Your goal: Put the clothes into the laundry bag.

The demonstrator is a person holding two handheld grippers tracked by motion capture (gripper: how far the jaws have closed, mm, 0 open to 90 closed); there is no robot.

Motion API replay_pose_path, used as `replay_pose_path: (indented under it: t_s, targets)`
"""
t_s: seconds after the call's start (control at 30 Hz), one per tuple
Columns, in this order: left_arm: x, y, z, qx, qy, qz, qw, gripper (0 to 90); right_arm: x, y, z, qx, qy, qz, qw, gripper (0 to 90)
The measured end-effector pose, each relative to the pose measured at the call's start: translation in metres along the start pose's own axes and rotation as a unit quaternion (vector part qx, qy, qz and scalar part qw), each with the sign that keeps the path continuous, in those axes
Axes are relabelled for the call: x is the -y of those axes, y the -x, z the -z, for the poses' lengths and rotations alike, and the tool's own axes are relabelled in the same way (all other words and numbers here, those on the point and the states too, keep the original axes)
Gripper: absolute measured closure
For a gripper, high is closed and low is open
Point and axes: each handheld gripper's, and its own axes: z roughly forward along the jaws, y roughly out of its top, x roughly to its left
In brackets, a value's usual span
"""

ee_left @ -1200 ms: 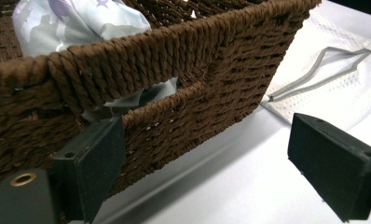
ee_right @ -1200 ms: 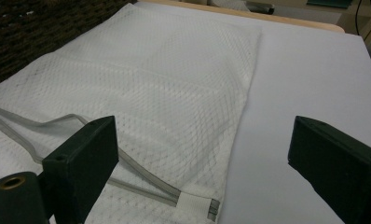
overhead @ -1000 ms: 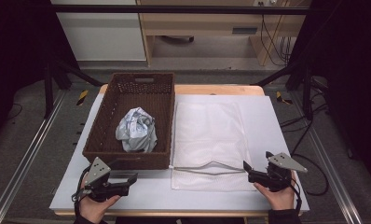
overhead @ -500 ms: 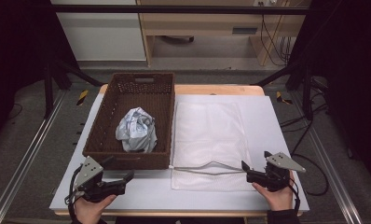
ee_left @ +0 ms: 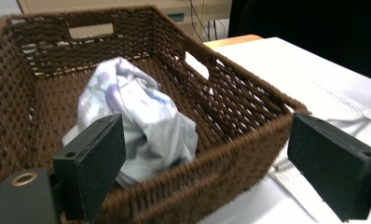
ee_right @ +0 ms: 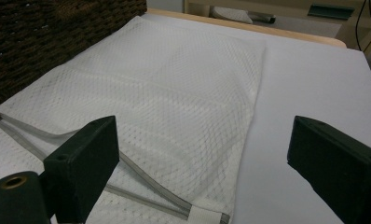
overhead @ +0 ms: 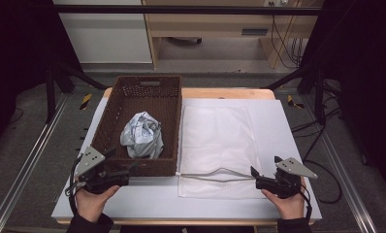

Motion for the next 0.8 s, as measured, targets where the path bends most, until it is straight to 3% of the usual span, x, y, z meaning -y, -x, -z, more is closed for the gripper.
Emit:
replay_pose_path:
  t_s: [0.4, 0.7, 0.8]
  targets:
    - [-0.041, -0.017, -0.027, -0.019, -0.007, -0.009, 0.9998, 10.8, -0.001, -0.001, -0.003, 0.002, -0.002, 0.002, 1.0, 9.8]
    - [-0.063, -0.036, -0.071, -0.058, -0.035, -0.018, 0.9975, 11.1, -0.001, -0.002, -0.003, 0.002, -0.003, 0.004, 1.0, 9.8]
    - [-0.067, -0.04, -0.085, -0.064, -0.043, -0.029, 0.9966, 10.9, -0.001, 0.0, -0.003, 0.004, 0.0, 0.004, 1.0, 9.8]
